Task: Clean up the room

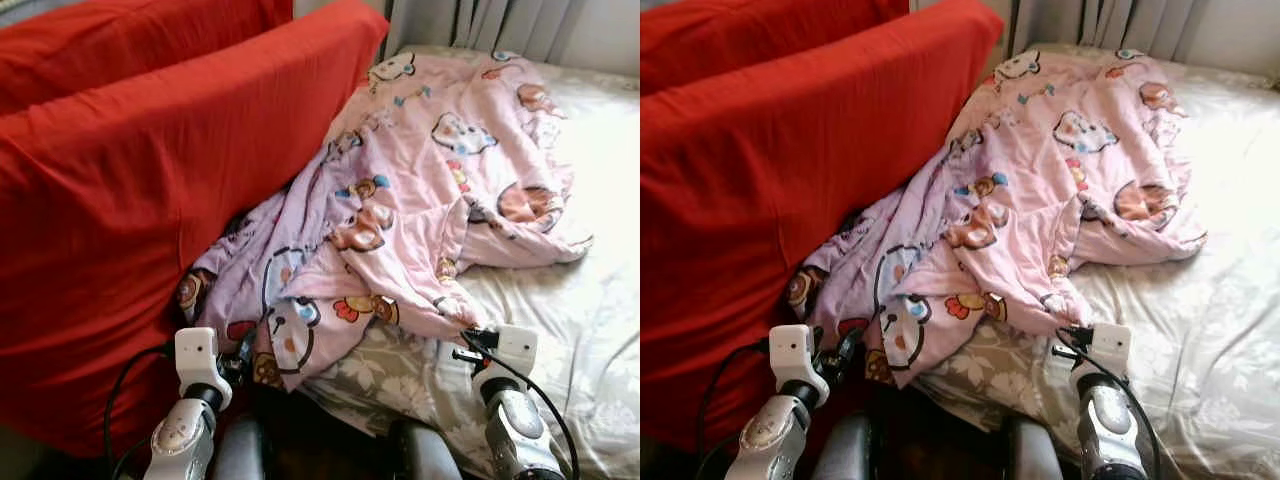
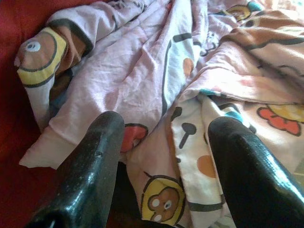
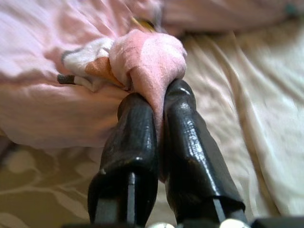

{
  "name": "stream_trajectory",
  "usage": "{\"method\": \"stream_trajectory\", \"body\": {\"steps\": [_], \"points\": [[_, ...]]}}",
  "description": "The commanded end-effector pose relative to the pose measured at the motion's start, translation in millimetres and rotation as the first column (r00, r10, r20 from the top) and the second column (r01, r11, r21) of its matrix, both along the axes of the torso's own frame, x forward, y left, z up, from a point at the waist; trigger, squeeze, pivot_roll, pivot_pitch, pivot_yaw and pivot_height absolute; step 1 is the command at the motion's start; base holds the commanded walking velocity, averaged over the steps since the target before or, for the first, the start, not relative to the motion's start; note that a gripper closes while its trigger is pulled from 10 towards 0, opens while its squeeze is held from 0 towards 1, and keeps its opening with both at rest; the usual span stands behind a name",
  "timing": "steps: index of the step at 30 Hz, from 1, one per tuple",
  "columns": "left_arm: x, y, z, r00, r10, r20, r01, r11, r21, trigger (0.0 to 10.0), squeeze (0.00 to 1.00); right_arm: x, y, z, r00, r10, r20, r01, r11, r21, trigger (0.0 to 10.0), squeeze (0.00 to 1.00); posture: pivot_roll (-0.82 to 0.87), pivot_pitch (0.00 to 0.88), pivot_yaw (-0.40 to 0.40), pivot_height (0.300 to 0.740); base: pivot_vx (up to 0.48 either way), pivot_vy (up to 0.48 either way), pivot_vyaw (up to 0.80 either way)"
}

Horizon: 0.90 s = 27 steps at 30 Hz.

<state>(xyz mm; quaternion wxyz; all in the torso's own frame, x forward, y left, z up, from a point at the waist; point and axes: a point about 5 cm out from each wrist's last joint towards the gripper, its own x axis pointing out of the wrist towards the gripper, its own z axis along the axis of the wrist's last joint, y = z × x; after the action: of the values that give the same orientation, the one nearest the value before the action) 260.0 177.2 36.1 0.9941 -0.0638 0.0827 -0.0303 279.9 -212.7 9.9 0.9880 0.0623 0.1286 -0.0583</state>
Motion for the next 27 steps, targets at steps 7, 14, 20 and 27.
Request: {"method": "stream_trajectory", "body": {"steps": [7,14,20,27], "points": [[-2.5,8.5,-12,0.998,0.046,-0.039,-0.047,0.999,-0.019,10.0,0.0,4.0,13.8,6,0.999,0.02,0.048,-0.021,1.0,0.024,10.0,0.0,0.05,0.0,-0.004,0.671,0.0,0.0,0.0],[-0.2,15.6,-13,0.997,0.07,-0.042,-0.071,0.997,-0.038,10.0,0.0,-2.7,30.5,0,0.992,0.115,0.045,-0.115,0.993,0.004,10.0,0.0,0.06,0.0,-0.004,0.706,0.0,0.0,0.0],[-0.8,17.8,-19,0.995,0.076,-0.067,-0.078,0.997,-0.029,10.0,0.0,-2.2,20.2,2,0.996,0.078,0.053,-0.077,0.997,-0.023,10.0,0.0,0.06,0.0,0.002,0.731,0.0,0.0,0.0],[-5.8,19.8,-28,0.992,0.076,-0.104,-0.079,0.997,-0.024,10.0,0.0,-3.4,13.7,5,0.997,0.039,0.066,-0.038,0.999,-0.025,10.0,0.0,0.06,0.0,-0.001,0.74,0.0,0.0,0.0]]}}
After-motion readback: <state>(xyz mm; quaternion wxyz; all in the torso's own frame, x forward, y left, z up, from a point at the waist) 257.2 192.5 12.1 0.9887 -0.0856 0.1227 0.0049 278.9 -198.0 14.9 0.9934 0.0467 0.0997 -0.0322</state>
